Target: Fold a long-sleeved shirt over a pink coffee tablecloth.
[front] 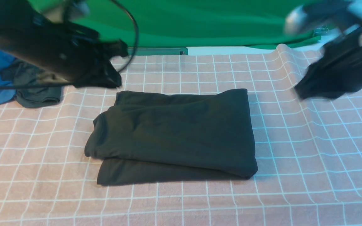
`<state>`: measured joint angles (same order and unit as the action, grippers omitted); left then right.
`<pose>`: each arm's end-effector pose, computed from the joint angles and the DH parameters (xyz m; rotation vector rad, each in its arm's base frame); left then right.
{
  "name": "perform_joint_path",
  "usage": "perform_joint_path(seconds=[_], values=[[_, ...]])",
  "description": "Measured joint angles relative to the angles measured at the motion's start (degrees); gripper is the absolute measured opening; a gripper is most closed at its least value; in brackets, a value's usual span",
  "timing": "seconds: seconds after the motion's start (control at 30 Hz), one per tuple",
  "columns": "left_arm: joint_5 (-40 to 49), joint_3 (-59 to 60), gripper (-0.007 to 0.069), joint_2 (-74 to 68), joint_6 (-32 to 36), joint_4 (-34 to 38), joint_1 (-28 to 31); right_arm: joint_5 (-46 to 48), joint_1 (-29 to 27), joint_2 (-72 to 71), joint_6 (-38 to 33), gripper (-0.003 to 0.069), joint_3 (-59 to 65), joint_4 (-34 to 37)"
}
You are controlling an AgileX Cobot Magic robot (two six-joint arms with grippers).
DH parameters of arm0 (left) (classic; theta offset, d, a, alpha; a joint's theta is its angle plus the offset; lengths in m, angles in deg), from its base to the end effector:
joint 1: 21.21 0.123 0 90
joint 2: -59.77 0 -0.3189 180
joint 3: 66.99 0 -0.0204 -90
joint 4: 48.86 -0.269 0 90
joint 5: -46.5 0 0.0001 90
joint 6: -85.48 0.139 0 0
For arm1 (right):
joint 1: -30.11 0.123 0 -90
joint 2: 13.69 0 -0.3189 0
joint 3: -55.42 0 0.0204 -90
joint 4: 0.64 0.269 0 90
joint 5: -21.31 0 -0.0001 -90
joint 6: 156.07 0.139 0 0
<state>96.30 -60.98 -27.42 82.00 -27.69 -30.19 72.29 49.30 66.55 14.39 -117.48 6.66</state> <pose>0.3279 -0.0907 0.3430 -0.0616 2.4908 -0.5425 0.2845 0.1136 0.3671 -0.5499 2.3546 0.2336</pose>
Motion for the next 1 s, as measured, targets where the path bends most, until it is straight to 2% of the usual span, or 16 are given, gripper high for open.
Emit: perform_joint_path(seconds=[0.17,0.27,0.3,0.47,0.5,0.57,0.63,0.73,0.83,1.0], values=[[-2.18,6.15,0.0013,16.8,0.84,-0.8,0.0,-10.62,-0.32,-17.75,0.13,0.0034,5.84,-2.34],[-4.2,11.65,0.0013,25.37,0.88,-1.21,0.0,-20.76,-0.43,-28.55,0.13,0.0034,12.63,-2.78],[-5.61,15.36,0.0013,30.97,0.83,-1.2,0.0,-27.24,-0.48,-35.13,0.13,0.0034,17.95,-2.91],[-14.55,29.42,0.0013,49.24,-0.96,-1.2,0.0,-47.64,-0.48,-54.11,0.08,0.0034,36.74,-2.98],[-15.42,30.02,0.0013,50.73,-1.05,-1.2,0.0,-48.42,-0.48,-54.75,0.08,0.0034,37.44,-2.98],[-20.14,37.61,0.0013,59.5,-2.03,-1.2,0.0,-57.91,-0.48,-62.2,0.08,0.0036,45.57,-2.98],[-23.07,42.45,0.0013,64.6,-2.23,-1.2,0.0,-63.11,-0.48,-64.83,0.03,0.0037,49.36,-2.98],[-28.42,49.0,0.0013,70.81,-2.44,-1.2,0.0,-66.81,-0.48,-66.69,0.03,0.0062,51.86,-2.98],[-33.05,53.0,0.0013,73.84,-2.74,-1.2,0.0,-68.04,-0.48,-66.73,-0.03,0.0122,52.08,-2.93],[-35.72,54.52,0.0013,74.55,-2.85,-1.73,0.0,-68.22,-0.48,-66.73,-0.09,0.0208,52.12,-2.93]])
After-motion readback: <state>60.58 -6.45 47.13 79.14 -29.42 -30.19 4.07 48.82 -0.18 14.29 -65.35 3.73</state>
